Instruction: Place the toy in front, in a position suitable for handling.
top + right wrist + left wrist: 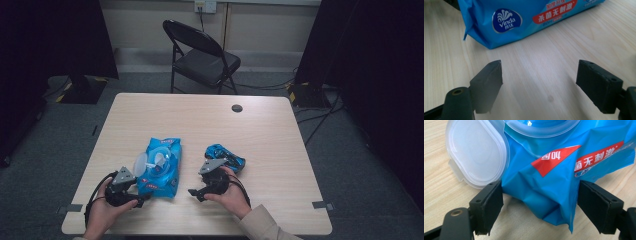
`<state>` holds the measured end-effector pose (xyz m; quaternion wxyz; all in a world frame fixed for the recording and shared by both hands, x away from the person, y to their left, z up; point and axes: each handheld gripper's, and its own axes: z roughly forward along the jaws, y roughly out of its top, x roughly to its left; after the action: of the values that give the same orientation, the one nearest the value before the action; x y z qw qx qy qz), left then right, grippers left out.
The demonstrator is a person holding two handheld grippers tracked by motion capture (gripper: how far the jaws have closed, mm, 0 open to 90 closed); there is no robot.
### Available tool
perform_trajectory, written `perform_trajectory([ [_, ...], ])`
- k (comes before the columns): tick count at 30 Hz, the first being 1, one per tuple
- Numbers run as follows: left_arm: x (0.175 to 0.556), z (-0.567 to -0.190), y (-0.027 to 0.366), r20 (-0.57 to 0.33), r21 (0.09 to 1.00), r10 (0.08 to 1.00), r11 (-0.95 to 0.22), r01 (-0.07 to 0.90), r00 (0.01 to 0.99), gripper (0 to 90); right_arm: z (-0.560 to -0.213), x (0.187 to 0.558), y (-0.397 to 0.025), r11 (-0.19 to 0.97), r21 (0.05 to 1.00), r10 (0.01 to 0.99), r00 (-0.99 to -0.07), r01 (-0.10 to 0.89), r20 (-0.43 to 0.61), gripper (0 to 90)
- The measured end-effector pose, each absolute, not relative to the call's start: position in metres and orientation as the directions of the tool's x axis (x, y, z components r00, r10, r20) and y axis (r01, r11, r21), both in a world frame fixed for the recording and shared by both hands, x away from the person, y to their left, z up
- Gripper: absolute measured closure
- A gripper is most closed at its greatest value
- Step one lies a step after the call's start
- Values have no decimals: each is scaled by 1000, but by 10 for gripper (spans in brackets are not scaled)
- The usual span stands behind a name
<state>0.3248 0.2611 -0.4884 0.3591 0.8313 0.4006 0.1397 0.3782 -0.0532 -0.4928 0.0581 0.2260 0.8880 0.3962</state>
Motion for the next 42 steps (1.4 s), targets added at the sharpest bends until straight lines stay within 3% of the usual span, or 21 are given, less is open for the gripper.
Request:
perform_trajectory([
  [17, 349, -488, 248, -60, 708, 777, -409, 575, 627, 201, -501, 411, -28, 567, 745, 441, -894, 351, 86, 208],
  [42, 399, -491, 249, -70, 720, 821, -352, 598, 567, 207, -494, 466, -3, 583, 738, 501, -866, 340, 3, 253],
])
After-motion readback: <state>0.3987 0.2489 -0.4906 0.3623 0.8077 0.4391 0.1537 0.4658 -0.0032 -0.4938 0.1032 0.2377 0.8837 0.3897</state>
